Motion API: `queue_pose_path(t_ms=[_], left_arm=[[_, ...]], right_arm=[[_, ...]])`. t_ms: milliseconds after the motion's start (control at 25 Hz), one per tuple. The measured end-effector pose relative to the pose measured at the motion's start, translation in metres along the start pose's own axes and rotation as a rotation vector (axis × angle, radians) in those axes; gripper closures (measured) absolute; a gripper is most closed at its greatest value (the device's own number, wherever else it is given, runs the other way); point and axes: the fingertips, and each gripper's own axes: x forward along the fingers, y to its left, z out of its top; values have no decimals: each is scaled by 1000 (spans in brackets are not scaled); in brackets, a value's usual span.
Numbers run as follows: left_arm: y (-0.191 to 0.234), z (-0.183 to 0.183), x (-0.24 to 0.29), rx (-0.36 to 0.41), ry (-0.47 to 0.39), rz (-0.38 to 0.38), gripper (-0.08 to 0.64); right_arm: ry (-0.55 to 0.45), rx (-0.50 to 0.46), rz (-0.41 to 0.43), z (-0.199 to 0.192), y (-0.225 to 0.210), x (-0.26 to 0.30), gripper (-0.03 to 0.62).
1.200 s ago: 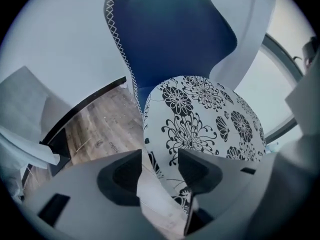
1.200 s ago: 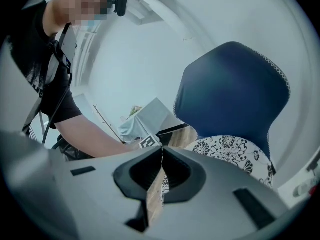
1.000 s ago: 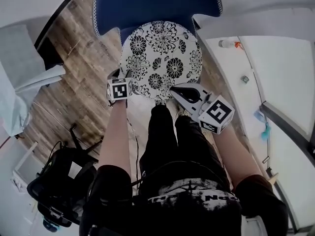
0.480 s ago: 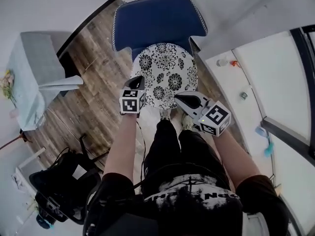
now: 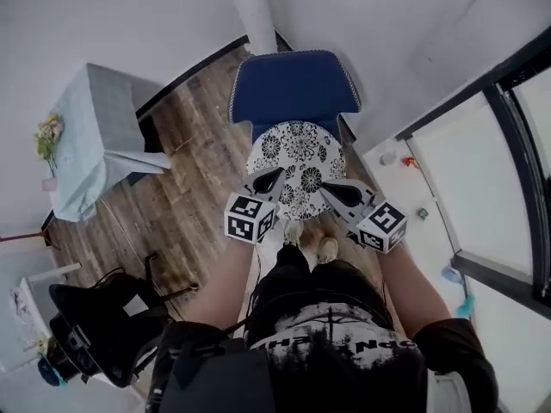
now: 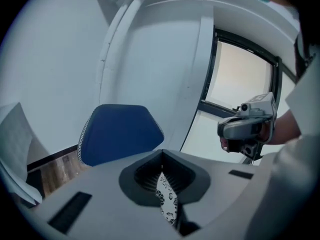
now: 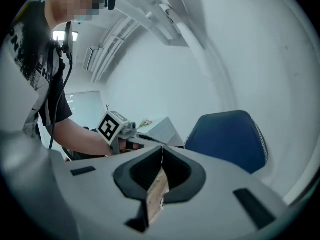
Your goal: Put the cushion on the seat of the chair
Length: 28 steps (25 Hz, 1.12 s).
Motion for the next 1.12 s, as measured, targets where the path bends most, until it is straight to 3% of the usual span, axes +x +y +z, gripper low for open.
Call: queue_pose_path(t_ms=[240,680,1120], left_arm=[[-55,39,-28,47,-58,-61,545],[-106,100,-70,124,-177,-67,545],[-145,119,-81,204,-219,-50,545]], right_arm=[[-68,-31,-3,38,10,-31,574],[-140,-140,-25,96,26,-86,574],[-188,-172,-62,104,29,-135,574]])
